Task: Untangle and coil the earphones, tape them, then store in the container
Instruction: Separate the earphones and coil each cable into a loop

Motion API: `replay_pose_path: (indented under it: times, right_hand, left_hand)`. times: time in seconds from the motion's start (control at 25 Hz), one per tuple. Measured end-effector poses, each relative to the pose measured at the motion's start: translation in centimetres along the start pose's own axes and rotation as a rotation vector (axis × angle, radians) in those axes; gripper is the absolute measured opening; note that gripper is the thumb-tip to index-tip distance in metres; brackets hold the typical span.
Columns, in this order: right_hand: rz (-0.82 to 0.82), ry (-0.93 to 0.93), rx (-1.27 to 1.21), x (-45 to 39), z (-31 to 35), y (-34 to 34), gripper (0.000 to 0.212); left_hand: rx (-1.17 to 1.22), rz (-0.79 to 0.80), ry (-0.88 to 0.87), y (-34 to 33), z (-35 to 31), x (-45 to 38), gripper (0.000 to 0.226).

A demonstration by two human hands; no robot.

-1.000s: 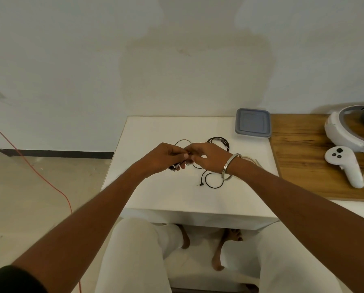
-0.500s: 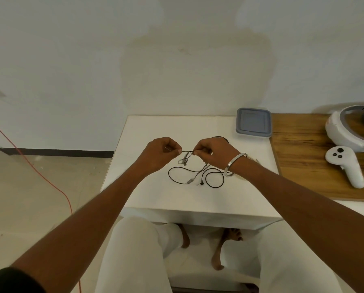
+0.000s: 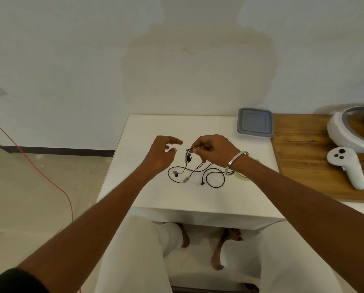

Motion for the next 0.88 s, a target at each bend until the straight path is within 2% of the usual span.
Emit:
replay_pose_path:
  times: [0.08,0.2,0.28,0.36,0.44,0.68,0.88]
  right_hand:
    - [-0.009,0.019,0.017,-0.1,0.0,0.1,0.008]
    - [-0.033,0.035,0.014,-0.2,0.0,0.1,0.009]
    - [-0.055,0.029,-0.006,-0.3,-0.1,0.1,0.01]
    - [-0.076,0.01,-0.024,-0.3,-0.3,0.2,0.012]
    - [-0.098,-0.016,-0.035,-0.3,-0.3,0.3,0.013]
    - [-0.068,-0.046,-0.078,-0.3,0.0,0.5,0.013]
    - [0.025,-0.062,0.015,-0.1,-0.4,0.6,0.01]
  left_hand:
    - [0.128,0.133,-0.035,0.1,-0.6,0.1,0.037]
    - [0.199,0.257,-0.035,0.0,-1.5,0.7,0.027]
    - [0.157,0.171,-0.072,-0.1,-1.1,0.6,0.023]
    - [0.111,0.005,-0.118,0.0,-0.3,0.5,0.022]
    - [0.145,-0.062,-0.136,0.1,-0.3,0.9,0.016]
    - [0.157,-0.002,-0.127,-0.5,-0.9,1.3,0.011]
    - [0.271,0.054,-0.038,-0.4,-0.9,0.9,0.009]
Point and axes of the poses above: each hand's wrist, its own x-axis away from the middle knuckle, its own y-axis out of the back of the hand, z = x × y, the point moved 1 cm from there along -x, towards the middle knuckle, and after that the axes turned 14 degrees about -z, right-handed, at the moved point
